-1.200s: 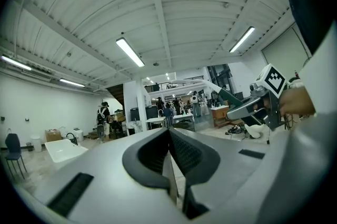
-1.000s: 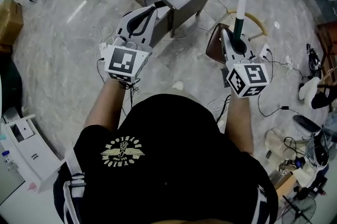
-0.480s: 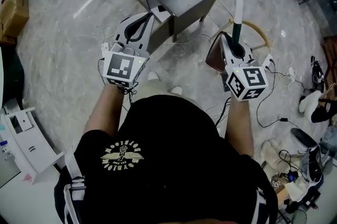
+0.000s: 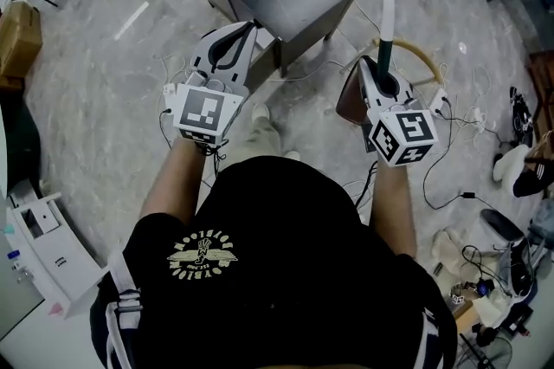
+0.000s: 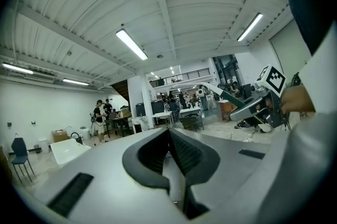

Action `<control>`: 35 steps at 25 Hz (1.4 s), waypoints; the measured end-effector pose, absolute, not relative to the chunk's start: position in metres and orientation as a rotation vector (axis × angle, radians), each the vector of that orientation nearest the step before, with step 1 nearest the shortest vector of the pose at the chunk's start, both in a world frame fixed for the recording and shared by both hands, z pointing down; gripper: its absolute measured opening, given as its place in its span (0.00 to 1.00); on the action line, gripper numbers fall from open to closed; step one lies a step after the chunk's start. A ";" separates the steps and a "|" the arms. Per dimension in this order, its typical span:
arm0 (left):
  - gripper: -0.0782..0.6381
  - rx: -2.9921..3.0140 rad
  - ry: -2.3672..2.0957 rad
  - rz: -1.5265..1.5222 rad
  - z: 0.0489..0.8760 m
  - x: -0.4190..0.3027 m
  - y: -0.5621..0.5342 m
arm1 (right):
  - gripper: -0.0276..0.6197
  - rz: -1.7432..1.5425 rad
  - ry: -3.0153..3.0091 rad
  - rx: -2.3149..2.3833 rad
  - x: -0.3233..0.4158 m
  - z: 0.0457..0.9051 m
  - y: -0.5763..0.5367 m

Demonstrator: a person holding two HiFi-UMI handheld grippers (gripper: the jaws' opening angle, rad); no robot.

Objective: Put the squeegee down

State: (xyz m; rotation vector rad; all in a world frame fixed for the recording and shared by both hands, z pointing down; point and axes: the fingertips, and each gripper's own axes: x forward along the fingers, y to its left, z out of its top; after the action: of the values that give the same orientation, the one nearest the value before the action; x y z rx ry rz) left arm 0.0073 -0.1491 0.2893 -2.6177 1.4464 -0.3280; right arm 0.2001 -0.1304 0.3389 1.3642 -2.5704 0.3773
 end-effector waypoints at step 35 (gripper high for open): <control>0.14 -2.740 1.161 -0.289 0.321 -0.009 -0.405 | 0.09 0.476 -2.417 1.508 0.140 0.381 -0.360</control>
State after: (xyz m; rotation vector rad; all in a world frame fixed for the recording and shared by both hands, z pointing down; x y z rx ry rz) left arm -0.0091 -0.4045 0.3212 -2.7401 1.1613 -0.2891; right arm 0.1395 -0.3601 0.3809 1.5080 -2.4166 0.4758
